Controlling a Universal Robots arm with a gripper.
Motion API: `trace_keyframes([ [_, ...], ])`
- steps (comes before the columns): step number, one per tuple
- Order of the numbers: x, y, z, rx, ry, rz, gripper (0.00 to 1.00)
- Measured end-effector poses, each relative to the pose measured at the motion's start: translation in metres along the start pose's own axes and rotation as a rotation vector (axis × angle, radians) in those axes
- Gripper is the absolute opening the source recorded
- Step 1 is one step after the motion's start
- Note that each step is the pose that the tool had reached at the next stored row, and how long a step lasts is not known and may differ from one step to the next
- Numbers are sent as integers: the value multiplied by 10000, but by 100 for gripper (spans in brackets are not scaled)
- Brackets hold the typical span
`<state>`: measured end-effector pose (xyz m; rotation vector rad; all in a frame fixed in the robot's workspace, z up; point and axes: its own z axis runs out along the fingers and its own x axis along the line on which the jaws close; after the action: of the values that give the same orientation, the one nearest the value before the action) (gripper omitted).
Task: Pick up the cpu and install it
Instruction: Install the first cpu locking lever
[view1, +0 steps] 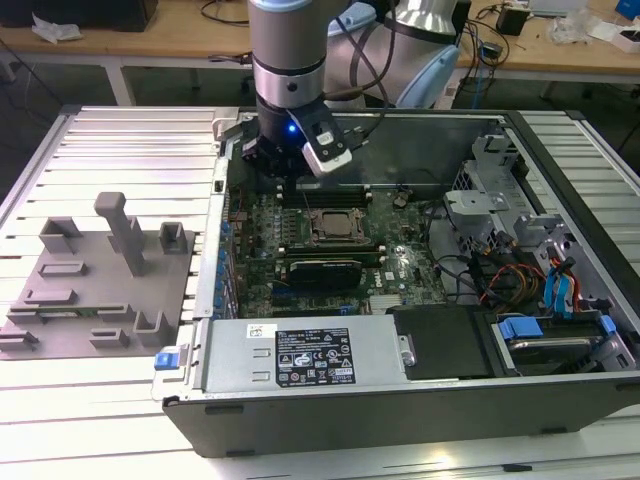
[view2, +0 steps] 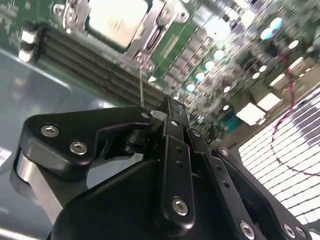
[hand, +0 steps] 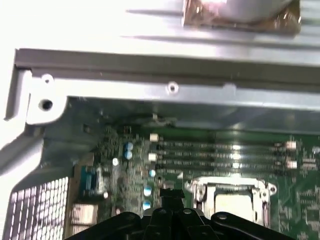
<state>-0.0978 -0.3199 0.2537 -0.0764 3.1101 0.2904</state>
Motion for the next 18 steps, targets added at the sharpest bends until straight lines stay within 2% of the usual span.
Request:
trace_keyframes([
  [1, 1, 0, 0, -173, -10, 3, 11],
  [2, 2, 0, 0, -278, -14, 4, 11],
  [3, 2, 0, 0, -420, -22, 6, 11],
  [4, 3, 1, 0, -459, -24, 7, 11],
  [8, -4, -1, 0, -466, -23, 4, 11],
  [12, -80, -5, 1, -465, -20, 9, 11],
  [15, -173, -11, 3, -466, -9, 15, 11],
  [17, -275, -20, 4, -467, 5, 20, 11],
  [18, -302, -22, 5, -467, 8, 20, 11],
])
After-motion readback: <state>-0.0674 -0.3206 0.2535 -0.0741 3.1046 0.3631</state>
